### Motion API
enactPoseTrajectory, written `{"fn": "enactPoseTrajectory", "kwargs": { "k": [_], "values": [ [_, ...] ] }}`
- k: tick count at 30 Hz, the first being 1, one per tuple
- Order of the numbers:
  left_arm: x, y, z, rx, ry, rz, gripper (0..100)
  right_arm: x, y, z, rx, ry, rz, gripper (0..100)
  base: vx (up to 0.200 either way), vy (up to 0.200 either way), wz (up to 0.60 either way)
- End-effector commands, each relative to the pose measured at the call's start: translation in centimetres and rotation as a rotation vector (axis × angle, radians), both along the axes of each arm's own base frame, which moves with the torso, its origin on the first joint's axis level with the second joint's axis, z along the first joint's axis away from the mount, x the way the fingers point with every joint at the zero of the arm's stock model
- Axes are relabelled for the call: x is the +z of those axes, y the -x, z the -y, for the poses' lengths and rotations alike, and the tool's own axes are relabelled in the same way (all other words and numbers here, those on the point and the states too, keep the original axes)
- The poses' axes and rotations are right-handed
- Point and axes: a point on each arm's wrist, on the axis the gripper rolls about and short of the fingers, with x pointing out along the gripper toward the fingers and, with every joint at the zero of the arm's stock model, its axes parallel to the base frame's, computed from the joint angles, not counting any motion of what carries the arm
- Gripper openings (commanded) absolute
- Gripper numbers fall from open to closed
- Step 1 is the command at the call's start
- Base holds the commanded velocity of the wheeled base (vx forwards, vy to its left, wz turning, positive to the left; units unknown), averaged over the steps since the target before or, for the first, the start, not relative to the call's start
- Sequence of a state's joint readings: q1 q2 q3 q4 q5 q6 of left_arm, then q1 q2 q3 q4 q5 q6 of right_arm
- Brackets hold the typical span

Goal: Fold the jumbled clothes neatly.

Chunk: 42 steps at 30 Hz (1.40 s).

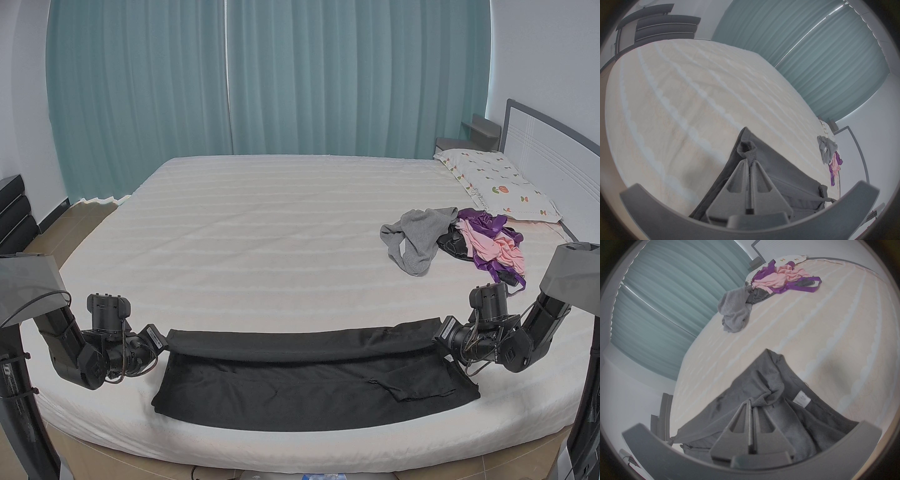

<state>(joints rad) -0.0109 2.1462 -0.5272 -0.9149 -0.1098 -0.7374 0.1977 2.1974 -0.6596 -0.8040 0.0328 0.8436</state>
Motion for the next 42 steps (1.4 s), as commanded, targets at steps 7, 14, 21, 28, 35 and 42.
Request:
{"fn": "enactPoseTrajectory", "kwargs": {
  "k": [7,14,21,28,35,42],
  "values": [
    [-1.4,1.4,0.2,-0.025,0.015,-0.08,0,-2.1,0.5,0.0,0.021,0.033,-0.072,0,0.0,0.0,0.0],
    [-1.6,1.6,0.4,-0.032,0.016,-0.094,0,-1.9,1.2,0.0,0.056,0.063,-0.072,0,0.0,0.0,0.0],
    [-1.6,1.6,0.4,-0.031,0.016,-0.094,0,-1.1,1.5,0.2,0.068,0.077,-0.053,0,0.0,0.0,0.0],
    [-1.6,2.1,0.3,-0.031,0.016,-0.101,0,-1.4,1.9,0.2,0.078,0.088,-0.069,0,0.0,0.0,0.0],
    [-1.7,2.3,0.4,-0.04,0.023,-0.114,100,-2.3,2.2,0.2,0.09,0.1,-0.098,0,0.0,0.0,0.0],
    [-1.4,2.3,0.3,-0.04,0.032,-0.105,100,0.2,1.9,0.6,0.094,0.064,-0.02,100,0.0,0.0,0.0]
  ]
}}
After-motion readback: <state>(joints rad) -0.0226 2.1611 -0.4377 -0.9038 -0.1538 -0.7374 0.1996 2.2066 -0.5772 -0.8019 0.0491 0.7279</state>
